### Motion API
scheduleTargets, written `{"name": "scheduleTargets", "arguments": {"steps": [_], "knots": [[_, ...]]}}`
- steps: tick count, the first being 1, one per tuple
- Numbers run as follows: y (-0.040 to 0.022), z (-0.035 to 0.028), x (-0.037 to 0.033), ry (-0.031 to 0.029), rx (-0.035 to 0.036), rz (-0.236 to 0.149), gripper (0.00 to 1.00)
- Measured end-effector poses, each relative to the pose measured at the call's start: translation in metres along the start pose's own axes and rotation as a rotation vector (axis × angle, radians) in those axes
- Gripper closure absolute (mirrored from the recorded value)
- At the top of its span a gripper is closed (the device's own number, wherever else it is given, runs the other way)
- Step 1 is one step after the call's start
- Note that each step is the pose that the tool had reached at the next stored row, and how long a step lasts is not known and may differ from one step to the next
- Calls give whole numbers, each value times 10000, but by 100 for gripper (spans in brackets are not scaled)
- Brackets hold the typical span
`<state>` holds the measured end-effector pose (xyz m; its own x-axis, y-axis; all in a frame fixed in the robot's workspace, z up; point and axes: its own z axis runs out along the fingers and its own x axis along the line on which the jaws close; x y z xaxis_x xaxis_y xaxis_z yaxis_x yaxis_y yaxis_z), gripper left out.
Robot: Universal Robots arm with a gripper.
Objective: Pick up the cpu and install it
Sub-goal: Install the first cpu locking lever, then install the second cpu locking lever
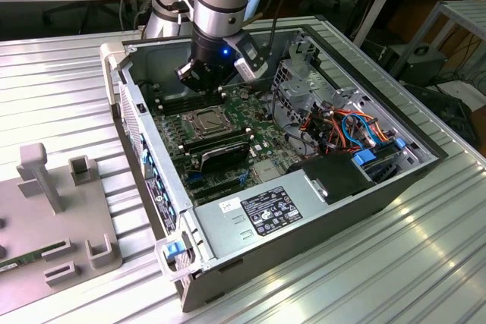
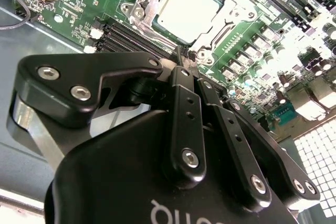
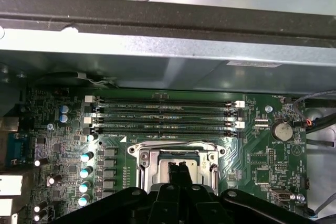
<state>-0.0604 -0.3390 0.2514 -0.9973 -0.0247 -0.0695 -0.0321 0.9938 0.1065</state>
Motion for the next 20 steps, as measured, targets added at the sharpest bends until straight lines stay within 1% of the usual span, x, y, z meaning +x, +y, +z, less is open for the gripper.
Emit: {"name": "scheduleTargets", "arguments": {"steps": [2, 4, 8, 10, 16, 20], "knots": [[-2, 1, 0, -1, 32, 3, 89], [-5, 0, -6, 2, 45, 7, 89], [-12, 4, -16, 1, 46, 10, 89], [-29, 9, -16, 3, 48, 9, 89], [-32, 9, -17, 3, 48, 9, 89], [-36, 10, -38, 4, 48, 9, 89]]}}
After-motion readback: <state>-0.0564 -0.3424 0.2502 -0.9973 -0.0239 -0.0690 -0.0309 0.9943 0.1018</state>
